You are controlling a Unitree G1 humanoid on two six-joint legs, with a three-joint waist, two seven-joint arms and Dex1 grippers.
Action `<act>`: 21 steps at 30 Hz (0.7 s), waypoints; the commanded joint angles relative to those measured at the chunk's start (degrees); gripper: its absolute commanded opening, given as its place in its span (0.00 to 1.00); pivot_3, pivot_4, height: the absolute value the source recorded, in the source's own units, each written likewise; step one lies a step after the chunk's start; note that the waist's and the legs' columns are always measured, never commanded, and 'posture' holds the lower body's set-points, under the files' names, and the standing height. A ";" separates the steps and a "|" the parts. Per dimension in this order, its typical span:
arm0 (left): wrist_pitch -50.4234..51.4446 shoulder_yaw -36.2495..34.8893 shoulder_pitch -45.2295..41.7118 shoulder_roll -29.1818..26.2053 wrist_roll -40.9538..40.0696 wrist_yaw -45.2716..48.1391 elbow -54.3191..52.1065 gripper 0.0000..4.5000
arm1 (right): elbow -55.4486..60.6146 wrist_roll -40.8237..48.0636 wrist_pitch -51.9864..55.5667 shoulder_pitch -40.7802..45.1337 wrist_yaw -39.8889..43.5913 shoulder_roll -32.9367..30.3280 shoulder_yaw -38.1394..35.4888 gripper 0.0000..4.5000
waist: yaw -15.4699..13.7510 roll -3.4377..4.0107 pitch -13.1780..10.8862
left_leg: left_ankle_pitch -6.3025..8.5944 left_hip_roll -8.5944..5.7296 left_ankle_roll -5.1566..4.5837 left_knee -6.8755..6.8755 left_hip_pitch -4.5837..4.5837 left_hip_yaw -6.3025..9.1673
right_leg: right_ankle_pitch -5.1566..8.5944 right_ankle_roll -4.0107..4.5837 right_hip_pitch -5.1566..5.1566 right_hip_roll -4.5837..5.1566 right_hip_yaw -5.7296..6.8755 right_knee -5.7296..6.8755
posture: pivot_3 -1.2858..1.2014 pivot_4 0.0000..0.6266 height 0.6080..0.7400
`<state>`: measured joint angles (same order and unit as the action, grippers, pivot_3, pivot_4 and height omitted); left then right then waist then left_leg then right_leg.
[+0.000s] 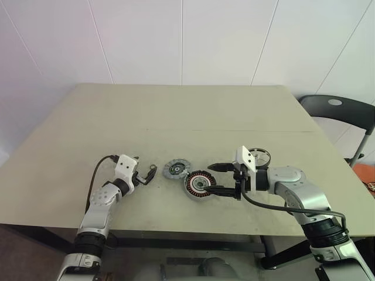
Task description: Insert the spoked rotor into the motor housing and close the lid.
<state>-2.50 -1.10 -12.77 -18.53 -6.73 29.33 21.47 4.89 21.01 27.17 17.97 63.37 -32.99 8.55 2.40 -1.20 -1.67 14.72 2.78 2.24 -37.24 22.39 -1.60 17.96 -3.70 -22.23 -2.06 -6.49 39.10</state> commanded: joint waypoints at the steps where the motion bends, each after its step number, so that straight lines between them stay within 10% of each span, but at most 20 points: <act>1: 1.16 -0.18 -1.27 0.13 -0.42 0.50 0.43 1.00 | 2.51 0.92 -0.62 0.28 -0.41 0.15 -0.71 0.90 | -0.01 0.00 0.00 | 0.00 0.00 0.00 0.00 0.00 0.00 | 0.00 0.00 0.00 0.00 0.00 0.00 | 0.52 0.00 1.00; 21: 7.68 1.57 -2.78 0.81 -0.11 3.26 0.56 1.00 | 3.11 1.63 -0.32 -0.46 -1.82 0.64 -0.82 0.90 | -0.27 0.01 0.02 | 0.00 -0.02 0.00 -0.02 0.00 0.00 | 0.00 0.00 0.03 0.01 0.00 0.00 | 0.52 0.00 1.00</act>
<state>4.16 -1.08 -14.98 -18.42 -7.34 32.18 21.34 5.09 21.53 27.19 17.04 61.81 -32.64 8.55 2.13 -1.19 -1.66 14.72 2.75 2.24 -37.26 22.39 -1.60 17.97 -3.71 -22.21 -2.05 -6.49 39.10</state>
